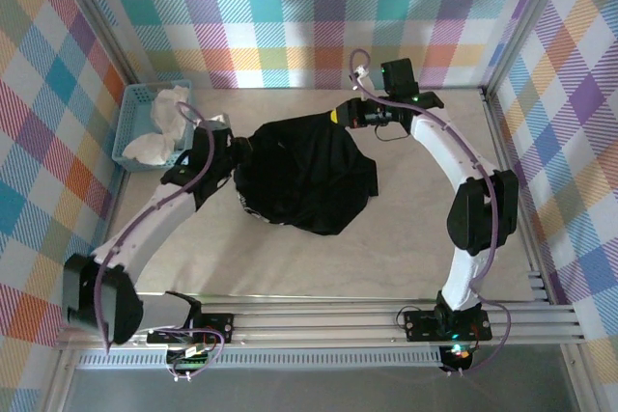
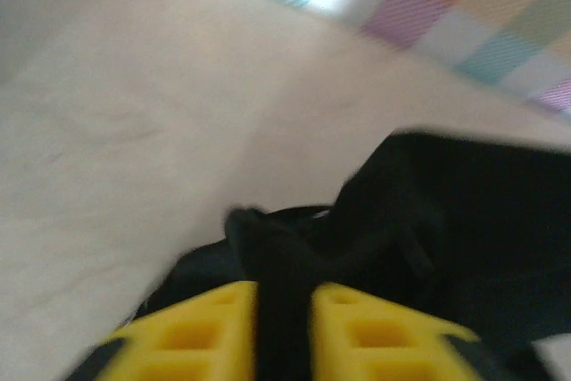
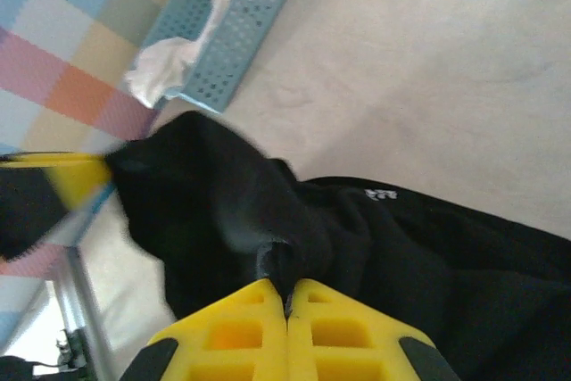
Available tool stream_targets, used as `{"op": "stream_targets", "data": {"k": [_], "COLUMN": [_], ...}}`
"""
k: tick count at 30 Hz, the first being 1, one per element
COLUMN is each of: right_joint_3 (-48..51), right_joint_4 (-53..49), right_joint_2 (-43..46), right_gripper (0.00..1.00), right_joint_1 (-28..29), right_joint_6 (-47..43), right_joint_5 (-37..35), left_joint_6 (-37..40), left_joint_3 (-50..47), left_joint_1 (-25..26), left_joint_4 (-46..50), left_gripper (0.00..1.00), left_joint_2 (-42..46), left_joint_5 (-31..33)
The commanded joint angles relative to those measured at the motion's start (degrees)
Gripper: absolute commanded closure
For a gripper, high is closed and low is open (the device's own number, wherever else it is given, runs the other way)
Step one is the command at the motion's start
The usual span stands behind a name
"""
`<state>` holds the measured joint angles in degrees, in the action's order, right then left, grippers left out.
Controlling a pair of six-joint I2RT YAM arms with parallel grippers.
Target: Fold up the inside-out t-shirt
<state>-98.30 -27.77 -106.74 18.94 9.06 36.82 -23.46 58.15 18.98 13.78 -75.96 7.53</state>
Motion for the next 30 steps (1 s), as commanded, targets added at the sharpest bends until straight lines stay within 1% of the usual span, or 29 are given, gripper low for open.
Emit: {"op": "stream_targets", "data": {"k": [1, 2, 4, 6, 7, 9, 14, 18, 20, 23, 25, 26, 27, 28, 29, 30], "right_joint_3": [1.3, 0.9, -0.5, -1.7, -2.3, -2.9, -2.7, -2.0, -2.0, -2.4, -2.8, -3.1, -3.7, -4.3, -4.9, -5.6], "right_joint_4": [8.7, 8.8, 7.7, 7.0, 6.9, 7.1, 7.1, 6.5, 6.2, 5.4, 5.0, 4.8, 4.7, 4.7, 5.0, 5.8], "right_joint_2": [0.6, -0.2, -1.8, -2.7, -3.1, -3.6, -3.6, -2.9, -2.8, -2.9, -2.9, -2.9, -3.0, -3.2, -3.4, -3.7], "right_gripper": [1.00, 1.00, 1.00, 1.00, 1.00, 1.00, 1.00, 1.00, 1.00, 1.00, 1.00, 1.00, 1.00, 1.00, 1.00, 1.00], "right_joint_1": [0.0, 0.0, 0.0, -0.1, 0.0, -0.1, -0.1, 0.0, 0.0, -0.2, -0.3, -0.4, -0.6, -0.7, -0.7, -0.7], "right_joint_6": [5.1, 5.5, 5.4, 4.7, 4.7, 4.9, 4.7, 4.0, 3.5, 2.9, 2.5, 2.5, 2.6, 2.9, 3.5, 4.9], "right_joint_5": [7.8, 7.5, 6.5, 5.6, 5.4, 5.7, 5.9, 5.3, 5.2, 4.5, 3.9, 3.5, 2.8, 2.2, 1.5, 0.8], "left_joint_6": [4.8, 5.6, 7.6, 8.3, 8.3, 10.0, 16.1, 19.0, 19.8, 20.3, 20.3, 20.2, 20.0, 19.5, 19.0, 18.0], "left_joint_3": [0.0, -1.4, -6.4, -10.8, -11.7, -9.8, -3.4, 1.2, 2.9, 4.8, 5.5, 5.5, 5.5, 5.3, 5.1, 4.5], "left_joint_1": [0.0, 0.8, 4.3, 7.3, 8.2, 9.2, 9.4, 9.2, 9.1, 8.9, 8.7, 8.6, 8.6, 8.6, 8.5, 8.5], "left_joint_4": [4.1, 3.4, -2.3, -7.8, -9.4, -8.3, -6.9, -5.3, -4.6, -3.6, -3.1, -3.2, -3.1, -3.3, -3.4, -4.4], "left_gripper": [0.56, 0.51, 0.39, 0.29, 0.27, 0.26, 0.26, 0.27, 0.32, 0.49, 0.64, 0.69, 0.80, 0.87, 0.92, 0.97], "left_joint_2": [0.1, 1.3, 5.6, 8.0, 7.4, 3.7, -6.9, -13.0, -15.3, -17.8, -18.4, -18.2, -17.6, -16.5, -15.1, -12.8], "left_joint_5": [3.7, 2.5, -0.4, -7.6, -10.4, -11.3, -10.1, -8.6, -9.0, -9.3, -10.9, -12.0, -13.5, -15.4, -17.7, -21.9]}}
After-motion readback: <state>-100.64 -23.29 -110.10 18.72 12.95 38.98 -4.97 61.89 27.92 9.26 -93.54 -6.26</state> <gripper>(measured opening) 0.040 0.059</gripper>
